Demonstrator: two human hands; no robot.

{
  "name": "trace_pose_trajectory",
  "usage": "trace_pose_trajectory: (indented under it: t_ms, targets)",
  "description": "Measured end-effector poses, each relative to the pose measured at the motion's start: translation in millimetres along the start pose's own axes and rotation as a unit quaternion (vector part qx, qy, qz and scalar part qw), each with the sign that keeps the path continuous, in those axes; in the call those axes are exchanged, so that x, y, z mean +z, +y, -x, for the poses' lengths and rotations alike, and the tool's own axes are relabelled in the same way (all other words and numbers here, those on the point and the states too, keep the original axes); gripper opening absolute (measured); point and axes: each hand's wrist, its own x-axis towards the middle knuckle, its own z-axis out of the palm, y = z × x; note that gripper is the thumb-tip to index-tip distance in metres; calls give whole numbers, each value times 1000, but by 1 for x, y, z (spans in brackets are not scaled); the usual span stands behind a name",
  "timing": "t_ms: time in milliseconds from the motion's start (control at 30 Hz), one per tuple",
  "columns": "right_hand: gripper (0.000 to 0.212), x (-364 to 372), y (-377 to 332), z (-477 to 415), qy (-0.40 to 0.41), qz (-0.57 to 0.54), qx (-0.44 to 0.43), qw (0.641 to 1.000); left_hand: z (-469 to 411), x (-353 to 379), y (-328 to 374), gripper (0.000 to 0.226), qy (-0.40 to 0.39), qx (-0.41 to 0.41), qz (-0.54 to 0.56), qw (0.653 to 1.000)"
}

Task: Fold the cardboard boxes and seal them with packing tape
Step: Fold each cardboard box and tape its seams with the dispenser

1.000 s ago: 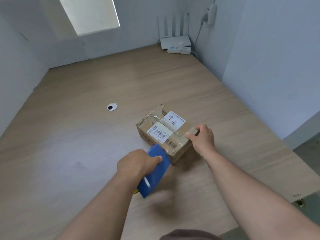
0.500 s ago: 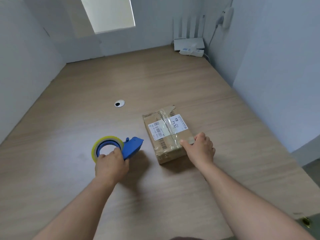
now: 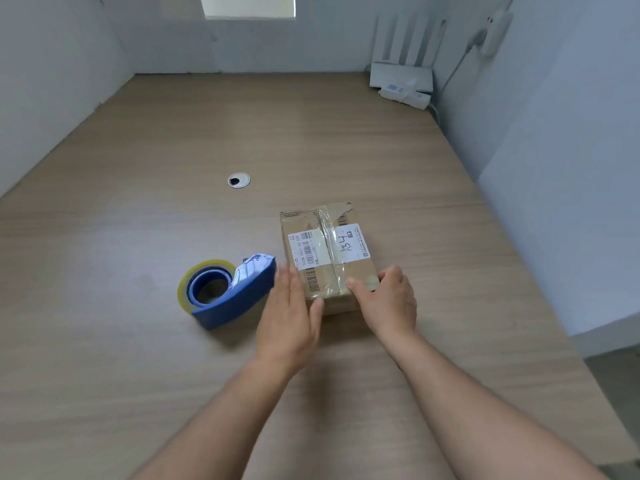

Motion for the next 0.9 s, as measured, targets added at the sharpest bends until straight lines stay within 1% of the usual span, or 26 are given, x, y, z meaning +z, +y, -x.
trace_pose_trajectory:
  t_ms: [67, 133, 200, 233, 267, 300, 333, 367, 433, 467, 500, 533, 567, 633, 667, 733, 767, 800, 867, 900]
  targets:
    - [60, 1, 3, 0, -3, 28, -22, 999, -5, 14, 9, 74, -44, -98, 123, 987]
    - [65, 4, 0, 0, -6, 70, -27, 997, -11, 17, 10, 76, -43, -163, 197, 966]
    - [85, 8, -9, -2, -9, 113, -9, 994, -19, 18, 14, 81, -38, -234, 212, 948]
    - [94, 9, -14, -2, -11, 135, -1, 991, -23, 19, 16, 83, -30, -267, 194, 943]
    - [100, 11, -18, -3, -13, 153, 0, 988, -24, 19, 19, 84, -16, -287, 164, 944]
    - [100, 13, -19, -4, -13, 166, -6, 986, -25, 19, 20, 80, -1, -295, 136, 946]
    - [96, 15, -18, -7, -10, 169, -15, 985, -26, 20, 21, 76, 13, -300, 118, 946]
    - [86, 15, -13, -10, -6, 158, -28, 987, -27, 21, 20, 71, 22, -305, 111, 946]
    - [55, 11, 1, -17, -4, 86, -61, 994, -27, 23, 17, 62, 27, -310, 114, 943]
    - [40, 8, 7, -20, -13, 28, -77, 997, -27, 23, 16, 61, 29, -309, 121, 943]
    - [33, 4, 12, -23, -28, -19, -88, 996, -27, 21, 13, 60, 31, -309, 133, 941]
    - [32, 0, 16, -26, -37, -43, -101, 993, -28, 20, 10, 60, 31, -305, 149, 940]
    - [31, -3, 19, -29, -49, -39, -115, 991, -28, 17, 7, 60, 24, -291, 164, 942]
    - [34, -11, 21, -34, -81, 13, -152, 985, -27, 11, 0, 67, -15, -224, 152, 962]
    - [43, -15, 20, -36, -96, 61, -174, 978, -25, 8, -1, 75, -44, -182, 112, 976]
    - [83, -22, 14, -39, -112, 168, -225, 953, -25, 2, -5, 88, -91, -115, -11, 989]
    - [97, -23, 12, -42, -114, 217, -263, 933, -27, 0, -7, 88, -105, -93, -77, 987]
    - [100, -23, 11, -43, -116, 260, -307, 908, -29, -1, -7, 87, -111, -74, -132, 982]
    - [92, -23, 12, -48, -134, 305, -373, 866, -34, -4, -10, 86, -119, -43, -205, 971]
    - [88, -24, 13, -52, -144, 308, -396, 853, -36, -5, -13, 86, -124, -33, -221, 967]
